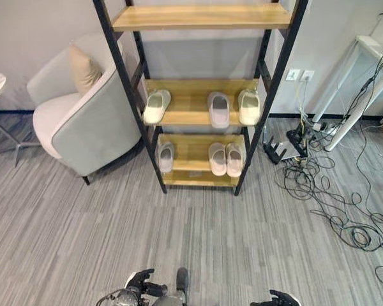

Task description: Arrange the slippers neatly on the shoe rack.

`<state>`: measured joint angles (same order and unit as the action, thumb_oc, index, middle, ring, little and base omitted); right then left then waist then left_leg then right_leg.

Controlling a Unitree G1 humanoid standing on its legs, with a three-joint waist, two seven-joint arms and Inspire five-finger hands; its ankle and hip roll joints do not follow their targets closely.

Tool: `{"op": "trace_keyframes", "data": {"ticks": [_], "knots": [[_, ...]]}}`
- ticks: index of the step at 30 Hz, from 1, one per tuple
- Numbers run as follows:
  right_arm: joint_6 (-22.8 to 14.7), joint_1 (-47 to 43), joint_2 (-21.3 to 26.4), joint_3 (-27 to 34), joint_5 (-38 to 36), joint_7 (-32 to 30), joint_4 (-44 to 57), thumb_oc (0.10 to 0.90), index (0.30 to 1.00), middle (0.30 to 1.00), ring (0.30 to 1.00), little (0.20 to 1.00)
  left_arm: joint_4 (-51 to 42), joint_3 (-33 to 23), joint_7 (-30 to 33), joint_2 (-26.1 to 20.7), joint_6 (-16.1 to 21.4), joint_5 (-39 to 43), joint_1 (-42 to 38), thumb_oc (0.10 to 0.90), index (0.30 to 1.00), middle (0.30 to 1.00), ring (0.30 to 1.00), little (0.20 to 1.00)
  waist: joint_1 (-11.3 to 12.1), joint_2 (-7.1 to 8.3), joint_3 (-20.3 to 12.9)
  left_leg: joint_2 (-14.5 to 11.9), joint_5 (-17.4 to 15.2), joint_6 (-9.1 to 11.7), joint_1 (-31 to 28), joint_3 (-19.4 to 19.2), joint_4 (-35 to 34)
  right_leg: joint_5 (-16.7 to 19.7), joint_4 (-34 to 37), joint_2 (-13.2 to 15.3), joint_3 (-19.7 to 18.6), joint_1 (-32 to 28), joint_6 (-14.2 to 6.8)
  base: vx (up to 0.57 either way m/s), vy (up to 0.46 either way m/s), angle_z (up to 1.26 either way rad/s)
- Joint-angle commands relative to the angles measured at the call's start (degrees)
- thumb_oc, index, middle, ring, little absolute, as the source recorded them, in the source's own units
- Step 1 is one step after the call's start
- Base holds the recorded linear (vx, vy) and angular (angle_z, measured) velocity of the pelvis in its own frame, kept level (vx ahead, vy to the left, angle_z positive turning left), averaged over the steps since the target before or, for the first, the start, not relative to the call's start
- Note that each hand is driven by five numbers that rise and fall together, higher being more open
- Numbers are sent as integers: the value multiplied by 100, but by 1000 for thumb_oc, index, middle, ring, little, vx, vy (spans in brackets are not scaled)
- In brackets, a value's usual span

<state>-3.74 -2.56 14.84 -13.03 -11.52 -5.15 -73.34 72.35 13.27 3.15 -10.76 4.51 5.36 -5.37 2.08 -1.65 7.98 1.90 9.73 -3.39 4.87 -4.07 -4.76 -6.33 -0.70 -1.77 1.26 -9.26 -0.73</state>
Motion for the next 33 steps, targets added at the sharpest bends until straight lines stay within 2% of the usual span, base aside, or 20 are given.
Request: {"op": "trace_keyframes", "data": {"ticks": [1,2,4,8,11,12,14,15,17,19,21,22,23,25,26,27,28,30,33], "knots": [[-142,13,109,144,14,-31,311,800,900,900,900,900,134,131,2,-182,20,-164,71,800,900,900,900,900,180,327,-103,205,-650,273,304,87,544,212,-1390,332,-73,507,-559,109,121,-6],[-163,-45,113,145,-12,-5,372,800,900,900,900,900,81,172,-8,-218,23,-177,7,800,900,900,900,900,98,261,-30,191,-748,181,107,103,508,645,-2170,398,29,936,-725,136,118,10],[-184,-79,90,134,-23,-9,438,800,900,900,900,900,42,224,9,-246,21,-200,-23,800,900,900,900,900,32,165,8,147,-851,129,-139,163,427,765,-2601,457,172,1283,-687,236,122,17],[-179,-111,95,68,21,-13,425,800,900,900,900,900,15,236,-8,-237,26,-153,-60,800,900,900,900,900,-69,96,51,159,-1097,110,-563,323,317,461,-1860,398,469,1669,-497,289,9,14],[-169,-130,110,22,15,1,412,800,900,900,900,900,82,246,-4,-215,45,-224,-44,800,900,900,900,900,-229,188,98,313,-1264,104,-904,543,229,812,-798,133,346,2150,-525,279,-24,1],[-170,-128,113,19,14,0,411,800,900,900,900,900,83,245,-4,-210,47,-225,-42,800,900,900,900,900,-235,166,117,293,-1281,106,-947,551,214,806,-780,114,358,2105,-524,229,-21,-5],[-135,-119,126,39,27,13,422,800,900,900,900,900,157,241,-35,-216,61,-322,-63,800,900,900,900,900,-376,207,191,332,-1391,170,-1200,690,136,1074,-294,84,354,2265,-630,379,-84,28],[-158,-37,128,53,1,5,412,800,900,900,900,900,207,264,-31,-193,61,-428,-31,800,900,900,900,900,-417,246,134,373,-1590,173,-1349,773,192,1109,-221,88,242,2108,-542,393,-101,57],[-164,21,136,75,-21,-2,399,800,900,900,900,900,219,259,-33,-176,52,-439,-15,800,900,900,900,900,-444,238,96,355,-1696,198,-1406,837,276,1127,-273,44,165,2090,-500,279,-79,56],[-158,108,164,113,-10,3,318,800,900,900,900,900,240,257,-56,-144,45,-483,44,800,900,900,900,900,-446,203,-12,245,-1833,351,-1460,785,566,1063,-242,65,278,1899,-418,333,-117,56],[-176,111,182,126,-78,8,296,800,900,900,900,900,189,301,-71,-124,45,-466,15,800,900,900,900,900,-452,205,40,162,-1581,589,-1084,592,1511,994,-167,105,314,1641,-337,208,-121,66],[-204,37,204,84,-172,-10,346,800,900,900,900,900,71,350,-47,-137,49,-394,-62,800,900,900,900,900,-369,323,192,115,-1217,668,-387,377,2689,929,-74,185,287,1391,-221,115,-106,86],[-204,35,203,85,-173,-10,345,800,900,900,900,900,70,350,-47,-138,48,-393,-63,800,900,900,900,900,-370,315,189,106,-1237,670,-360,378,2731,929,-77,176,291,1400,-219,132,-115,70],[-168,-1,222,60,-209,-19,350,800,900,900,900,900,1,365,-10,-156,34,-326,-90,800,900,900,900,900,-276,401,247,-21,-1245,578,10,128,3151,784,-49,229,257,1196,-117,166,-52,-11],[-161,-1,228,47,-222,-25,351,800,900,900,900,900,-6,372,-1,-156,32,-310,-93,800,900,900,900,900,-244,425,242,-53,-1291,538,129,48,3044,717,-34,246,263,1122,-109,300,10,-55],[-167,26,235,30,-251,-12,359,800,900,900,900,900,21,409,-8,-133,26,-325,-86,800,900,900,900,900,-201,435,212,-163,-1445,491,180,-37,2547,586,-6,280,298,993,-141,233,26,-38],[-168,29,237,30,-251,-12,359,800,900,900,900,900,21,410,-8,-132,27,-326,-84,800,900,900,900,900,-197,437,222,-159,-1445,488,154,-42,2530,581,-5,284,294,976,-144,325,95,-26],[-178,46,253,48,-246,-36,391,800,900,900,900,900,56,465,-4,-112,11,-381,-91,800,900,900,900,900,-149,432,212,-376,-1125,594,296,-69,1567,437,73,262,312,754,-184,295,130,2],[-196,42,262,48,-233,-65,432,800,900,900,900,900,47,491,13,-113,48,-332,-99,800,900,900,900,900,-59,345,243,-453,-547,748,483,331,873,303,112,181,179,528,-199,260,173,-1]]}}
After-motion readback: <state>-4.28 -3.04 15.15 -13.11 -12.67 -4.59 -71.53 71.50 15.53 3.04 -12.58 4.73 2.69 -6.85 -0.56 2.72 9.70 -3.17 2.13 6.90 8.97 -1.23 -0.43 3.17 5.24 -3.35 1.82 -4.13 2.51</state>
